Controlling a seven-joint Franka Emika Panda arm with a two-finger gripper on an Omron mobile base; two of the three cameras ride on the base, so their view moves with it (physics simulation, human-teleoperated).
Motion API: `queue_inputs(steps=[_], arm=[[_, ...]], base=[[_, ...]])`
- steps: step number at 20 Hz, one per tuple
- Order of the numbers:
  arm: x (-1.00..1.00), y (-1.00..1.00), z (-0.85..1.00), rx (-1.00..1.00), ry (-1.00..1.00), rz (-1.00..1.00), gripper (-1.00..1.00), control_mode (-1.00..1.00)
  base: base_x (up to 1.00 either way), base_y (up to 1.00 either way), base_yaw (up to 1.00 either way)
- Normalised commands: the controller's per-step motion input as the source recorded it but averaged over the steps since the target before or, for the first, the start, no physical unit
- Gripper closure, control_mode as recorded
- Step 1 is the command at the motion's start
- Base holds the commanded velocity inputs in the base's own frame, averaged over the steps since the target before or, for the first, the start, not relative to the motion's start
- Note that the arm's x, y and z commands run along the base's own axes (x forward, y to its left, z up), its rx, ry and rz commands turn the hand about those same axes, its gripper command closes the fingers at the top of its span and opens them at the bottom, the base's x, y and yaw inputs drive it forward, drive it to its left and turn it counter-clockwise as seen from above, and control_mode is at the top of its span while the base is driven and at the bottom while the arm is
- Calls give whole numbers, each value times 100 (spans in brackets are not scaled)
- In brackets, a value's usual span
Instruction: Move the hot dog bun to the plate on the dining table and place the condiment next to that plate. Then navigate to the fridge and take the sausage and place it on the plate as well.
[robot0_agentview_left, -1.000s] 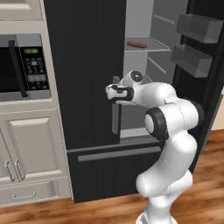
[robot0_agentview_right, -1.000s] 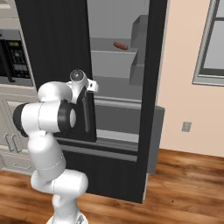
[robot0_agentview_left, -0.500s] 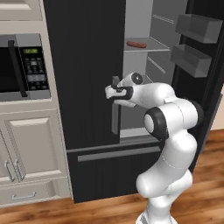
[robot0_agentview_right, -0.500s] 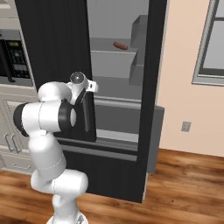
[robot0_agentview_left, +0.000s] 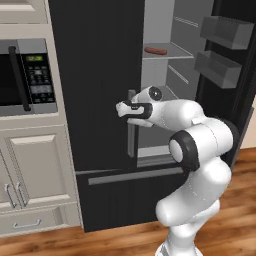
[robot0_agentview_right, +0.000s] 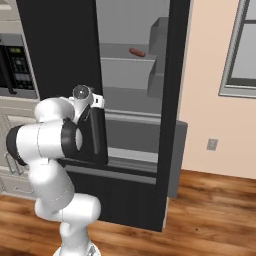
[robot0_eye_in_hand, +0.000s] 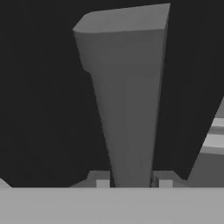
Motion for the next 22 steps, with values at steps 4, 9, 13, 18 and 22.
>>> queue_inputs(steps=[4,9,13,18,22], arm=[[-72,81,0,0,0,2,100,-100],[-70,79,0,0,0,2,100,-100],[-79,78,0,0,0,4,100,-100],[-75,81,0,0,0,3,100,-100],[-59,85,0,0,4,1,-100,-100]], base=[[0,0,0],[0,0,0],[0,0,0],[0,0,0],[0,0,0]])
